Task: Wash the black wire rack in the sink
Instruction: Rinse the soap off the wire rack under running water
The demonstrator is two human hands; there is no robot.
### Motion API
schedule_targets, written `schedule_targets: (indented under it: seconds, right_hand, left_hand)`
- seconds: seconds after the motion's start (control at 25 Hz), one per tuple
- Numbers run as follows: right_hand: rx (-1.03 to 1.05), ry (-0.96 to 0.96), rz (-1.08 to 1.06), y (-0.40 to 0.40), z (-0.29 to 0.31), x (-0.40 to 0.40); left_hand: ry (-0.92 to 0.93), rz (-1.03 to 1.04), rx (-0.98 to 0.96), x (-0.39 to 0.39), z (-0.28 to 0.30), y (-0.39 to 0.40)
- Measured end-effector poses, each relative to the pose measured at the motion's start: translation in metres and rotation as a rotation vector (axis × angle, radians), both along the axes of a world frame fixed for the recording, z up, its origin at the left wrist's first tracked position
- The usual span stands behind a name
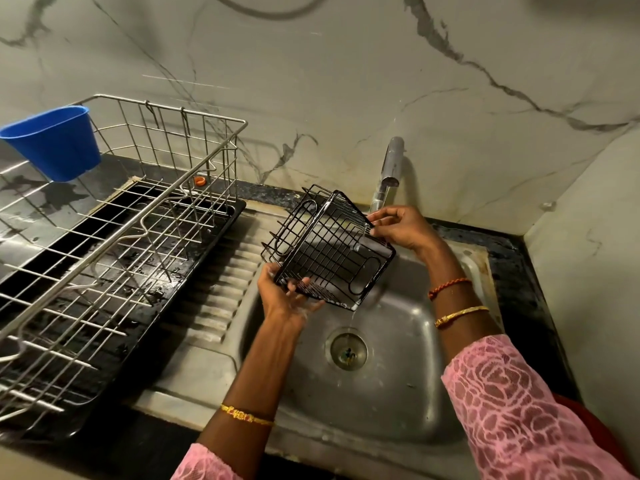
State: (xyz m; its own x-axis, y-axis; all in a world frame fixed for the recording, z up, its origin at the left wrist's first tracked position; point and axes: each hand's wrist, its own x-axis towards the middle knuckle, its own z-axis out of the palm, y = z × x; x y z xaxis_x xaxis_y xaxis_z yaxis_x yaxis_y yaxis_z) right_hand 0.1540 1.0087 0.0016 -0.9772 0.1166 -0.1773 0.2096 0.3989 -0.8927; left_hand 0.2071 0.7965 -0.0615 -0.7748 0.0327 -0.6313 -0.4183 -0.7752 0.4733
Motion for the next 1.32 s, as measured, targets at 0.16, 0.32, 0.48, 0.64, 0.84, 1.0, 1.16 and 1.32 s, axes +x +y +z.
schedule_targets:
  seconds: [0.16,0.32,0.48,0.64,0.84,1.0,1.16,1.32]
  right_hand:
    - [0.095,-0.018,-0.002,0.003,-0.008,-0.001]
    - [0.073,0.011,-0.056,0.011,-0.019,-0.005]
    - [-0.014,0.058,-0.311,0.015,-0.032,-0.003]
    - [-0.272,-0.104,-0.382,0.017,-0.059,0.003]
    - [-0.312,-0.019,-0.322,0.004,-0.057,0.0]
    - [-0.331,0.092,-0.351,0.002,-0.044,-0.008]
    - [-0.314,0.161,-0.363,0.008,-0.034,-0.011]
    - [-0.205,0.235,-0.391,0.014,-0.031,-0.011]
  left_hand:
    - [0.029,-0.058,0.036,-0.001,-0.012,-0.004]
    - [0.04,-0.087,0.105,0.002,-0.022,-0.003]
    - [0.072,-0.045,0.154,0.004,-0.042,-0.003]
    - [0.139,0.001,0.126,0.003,-0.048,-0.008]
    - [0.21,0.011,0.095,0.006,-0.031,-0.015]
    - [0.194,0.023,0.156,0.002,-0.035,-0.016]
    - [0.194,0.004,0.225,0.0,-0.041,-0.01]
    - [0.221,-0.041,0.329,-0.003,-0.051,-0.003]
